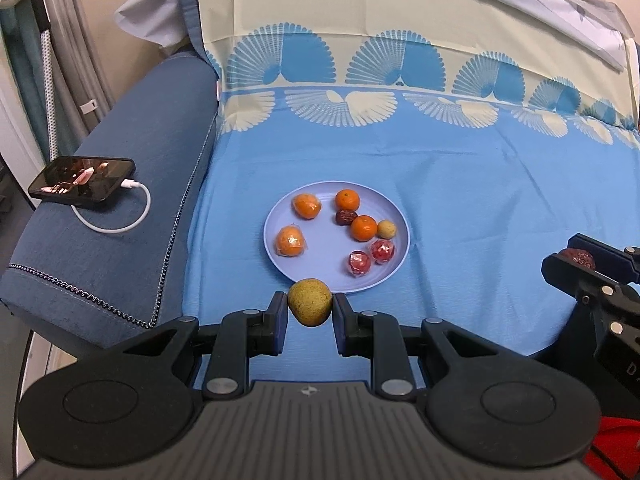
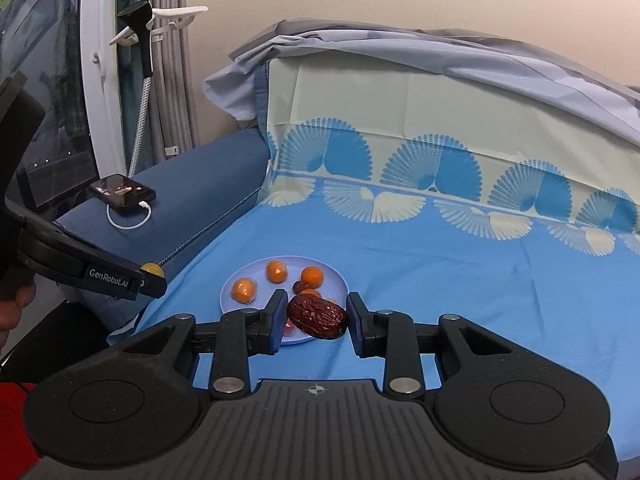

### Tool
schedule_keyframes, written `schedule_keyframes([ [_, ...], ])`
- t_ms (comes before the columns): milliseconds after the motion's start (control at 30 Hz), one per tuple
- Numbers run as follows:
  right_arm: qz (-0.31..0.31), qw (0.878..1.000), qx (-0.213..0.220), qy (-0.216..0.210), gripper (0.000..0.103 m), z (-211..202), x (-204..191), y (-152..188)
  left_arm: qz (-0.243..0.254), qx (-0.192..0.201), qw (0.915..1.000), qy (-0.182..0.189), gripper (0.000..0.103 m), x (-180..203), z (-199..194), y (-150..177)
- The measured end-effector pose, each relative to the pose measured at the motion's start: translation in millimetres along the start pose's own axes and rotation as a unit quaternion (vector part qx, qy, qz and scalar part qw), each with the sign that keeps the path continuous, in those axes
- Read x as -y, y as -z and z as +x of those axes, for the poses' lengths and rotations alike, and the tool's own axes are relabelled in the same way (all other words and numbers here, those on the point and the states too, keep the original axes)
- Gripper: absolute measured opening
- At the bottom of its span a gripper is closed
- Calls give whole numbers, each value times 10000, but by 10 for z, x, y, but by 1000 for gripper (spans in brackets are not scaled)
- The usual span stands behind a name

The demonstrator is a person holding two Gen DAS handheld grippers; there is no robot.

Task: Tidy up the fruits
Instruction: 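Carry the yellow fruit and date to the plate and open both tools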

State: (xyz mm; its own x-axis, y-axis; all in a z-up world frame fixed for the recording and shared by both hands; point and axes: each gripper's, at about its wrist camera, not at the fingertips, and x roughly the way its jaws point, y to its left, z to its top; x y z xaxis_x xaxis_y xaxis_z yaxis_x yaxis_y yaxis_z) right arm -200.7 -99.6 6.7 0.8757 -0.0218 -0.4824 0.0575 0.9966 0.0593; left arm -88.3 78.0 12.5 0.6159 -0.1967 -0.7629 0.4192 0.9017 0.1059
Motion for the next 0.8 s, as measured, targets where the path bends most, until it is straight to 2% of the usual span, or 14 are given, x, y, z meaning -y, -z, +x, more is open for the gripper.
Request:
schedule_keyframes([
  [467,1,9997,-225,3,33,137,-18,-11,-95,-196,9998,30,26,-65,152,-22],
  [800,-88,9997,-236,-55,33,443,-36,-201,-152,-189,9997,99,26,-162,366,-342],
])
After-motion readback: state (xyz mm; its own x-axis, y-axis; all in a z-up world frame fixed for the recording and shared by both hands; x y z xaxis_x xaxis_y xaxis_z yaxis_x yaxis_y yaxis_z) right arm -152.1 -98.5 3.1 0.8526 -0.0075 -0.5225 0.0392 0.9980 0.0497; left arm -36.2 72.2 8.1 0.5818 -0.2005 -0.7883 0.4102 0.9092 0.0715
